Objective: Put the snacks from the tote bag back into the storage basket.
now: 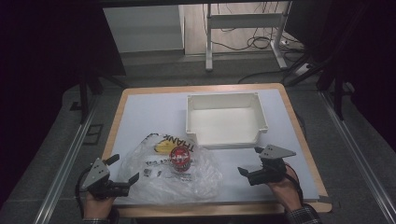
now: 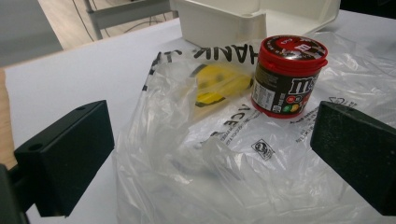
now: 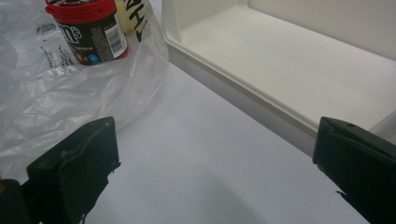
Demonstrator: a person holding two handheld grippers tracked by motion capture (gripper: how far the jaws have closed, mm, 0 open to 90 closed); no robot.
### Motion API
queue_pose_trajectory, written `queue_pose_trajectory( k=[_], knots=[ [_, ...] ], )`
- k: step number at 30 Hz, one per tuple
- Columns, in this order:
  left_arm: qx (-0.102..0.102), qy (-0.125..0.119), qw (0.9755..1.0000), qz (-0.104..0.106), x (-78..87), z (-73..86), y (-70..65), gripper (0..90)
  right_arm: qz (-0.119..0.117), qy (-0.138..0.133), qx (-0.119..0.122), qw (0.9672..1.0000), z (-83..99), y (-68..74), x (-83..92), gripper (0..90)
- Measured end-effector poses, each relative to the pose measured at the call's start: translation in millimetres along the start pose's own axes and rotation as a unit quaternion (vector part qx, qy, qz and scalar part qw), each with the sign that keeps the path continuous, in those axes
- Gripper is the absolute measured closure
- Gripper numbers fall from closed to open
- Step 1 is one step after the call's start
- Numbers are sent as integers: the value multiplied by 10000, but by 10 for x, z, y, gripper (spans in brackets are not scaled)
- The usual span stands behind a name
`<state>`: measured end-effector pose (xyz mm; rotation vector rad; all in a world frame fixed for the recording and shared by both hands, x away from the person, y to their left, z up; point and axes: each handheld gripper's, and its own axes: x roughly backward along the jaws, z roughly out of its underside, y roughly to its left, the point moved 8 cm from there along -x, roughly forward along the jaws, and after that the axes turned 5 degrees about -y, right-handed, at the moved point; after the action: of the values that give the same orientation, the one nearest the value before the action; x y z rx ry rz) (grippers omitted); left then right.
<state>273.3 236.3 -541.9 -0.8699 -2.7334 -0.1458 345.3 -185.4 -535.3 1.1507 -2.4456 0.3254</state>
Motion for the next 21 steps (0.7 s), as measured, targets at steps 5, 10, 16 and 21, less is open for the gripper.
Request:
queue_pose_trajectory(
  k=[5, 10, 16, 21],
  knots=[
    [-55, -16, 9998, 200, -28, 5, -45, 0, -19, -37, -23, 10000, -6, 0, -3, 4],
    [134, -29, 9990, 416, -45, -7, -83, 0, -31, -159, -64, 9998, -30, 0, 0, 4],
    [241, -66, 9986, 468, -47, -20, -87, 0, -32, -151, -49, 9999, -35, 8, -11, 4],
    [292, -51, 9982, 512, -53, -21, -84, 0, -59, -131, -103, 9998, -38, 16, -26, 5]
  ],
)
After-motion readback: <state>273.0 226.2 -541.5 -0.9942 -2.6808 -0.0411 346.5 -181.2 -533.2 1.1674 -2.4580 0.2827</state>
